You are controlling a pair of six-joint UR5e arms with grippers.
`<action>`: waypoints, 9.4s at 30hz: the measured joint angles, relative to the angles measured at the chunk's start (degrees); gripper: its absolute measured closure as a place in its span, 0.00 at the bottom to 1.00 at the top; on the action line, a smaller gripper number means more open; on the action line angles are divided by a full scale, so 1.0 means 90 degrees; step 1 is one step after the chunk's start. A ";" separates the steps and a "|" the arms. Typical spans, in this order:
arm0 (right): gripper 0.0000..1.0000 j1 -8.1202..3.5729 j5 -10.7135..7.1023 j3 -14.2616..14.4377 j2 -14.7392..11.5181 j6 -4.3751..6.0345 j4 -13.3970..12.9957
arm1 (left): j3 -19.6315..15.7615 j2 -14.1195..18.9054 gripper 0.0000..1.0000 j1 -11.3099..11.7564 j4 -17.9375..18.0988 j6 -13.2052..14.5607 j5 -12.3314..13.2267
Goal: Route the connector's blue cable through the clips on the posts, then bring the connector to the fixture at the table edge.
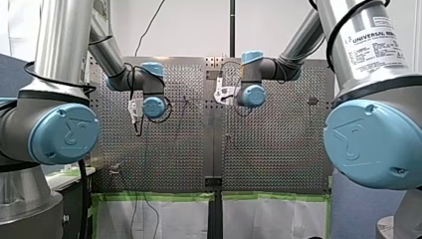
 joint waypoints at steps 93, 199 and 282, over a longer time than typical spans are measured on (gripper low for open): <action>0.99 -0.0787 -0.0475 -0.0800 0.0456 0.0189 0.0160 | 0.1767 -0.1340 0.95 0.0680 -0.0117 -0.0369 0.1188; 0.99 -0.1087 -0.0678 -0.0945 0.0714 0.0372 0.0418 | 0.0477 0.0073 0.00 0.0185 -0.1512 -0.2013 0.2578; 0.99 -0.1038 -0.0677 -0.0940 0.0717 0.0371 0.0465 | 0.0790 0.0292 0.00 -0.0238 -0.1938 -0.0342 0.1662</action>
